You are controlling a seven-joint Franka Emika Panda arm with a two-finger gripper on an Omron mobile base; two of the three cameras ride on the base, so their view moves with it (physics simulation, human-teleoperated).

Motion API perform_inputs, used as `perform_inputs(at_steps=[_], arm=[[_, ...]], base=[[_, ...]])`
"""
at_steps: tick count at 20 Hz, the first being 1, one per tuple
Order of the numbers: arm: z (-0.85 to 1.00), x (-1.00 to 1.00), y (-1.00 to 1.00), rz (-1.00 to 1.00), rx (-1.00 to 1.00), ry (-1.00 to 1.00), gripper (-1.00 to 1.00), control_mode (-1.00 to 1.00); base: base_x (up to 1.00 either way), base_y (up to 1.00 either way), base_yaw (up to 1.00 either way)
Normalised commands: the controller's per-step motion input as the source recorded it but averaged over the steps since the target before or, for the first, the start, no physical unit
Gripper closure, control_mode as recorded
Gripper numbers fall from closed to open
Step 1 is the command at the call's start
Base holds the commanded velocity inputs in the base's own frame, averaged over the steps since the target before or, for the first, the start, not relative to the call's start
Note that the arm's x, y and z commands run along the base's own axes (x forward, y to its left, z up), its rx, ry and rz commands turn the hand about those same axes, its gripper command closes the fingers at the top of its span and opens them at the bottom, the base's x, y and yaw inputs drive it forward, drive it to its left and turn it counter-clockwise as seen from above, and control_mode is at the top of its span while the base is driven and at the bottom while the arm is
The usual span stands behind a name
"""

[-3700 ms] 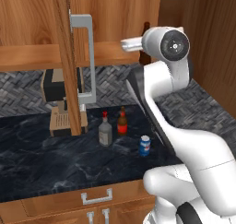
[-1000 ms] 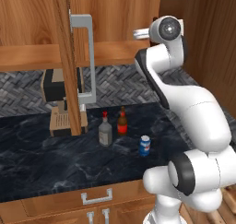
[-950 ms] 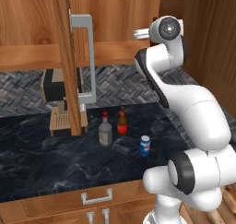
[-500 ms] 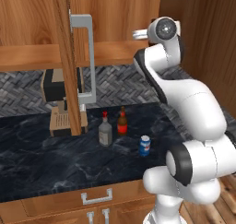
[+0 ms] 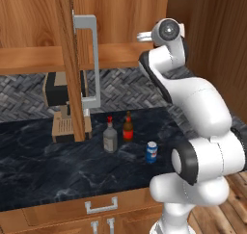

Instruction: Sort all alcoholic drinks to one cabinet, and non-alcoholic drinks to the other.

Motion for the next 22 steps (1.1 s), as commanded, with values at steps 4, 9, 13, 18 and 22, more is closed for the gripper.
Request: perform_inputs(at_steps=[4,9,13,18,22], arm=[[-0.01,0.34,0.00,-0.04,0.00,0.01,1.00,-1.00],[-0.03,0.34,0.00,-0.03,0.00,0.01,1.00,-1.00],[-0.12,0.26,0.00,-0.03,0.00,0.02,1.00,-1.00],[-0.23,0.21,0.00,-0.02,0.01,0.03,1.00,-1.00],[-0.23,0.24,0.00,0.00,0.02,0.02,1.00,-1.00]], base=[[0.00,0.00,0.00],[0.00,0.00,0.00],[0.00,0.00,0.00],[0.00,0.00,0.00],[0.00,0.00,0.00]])
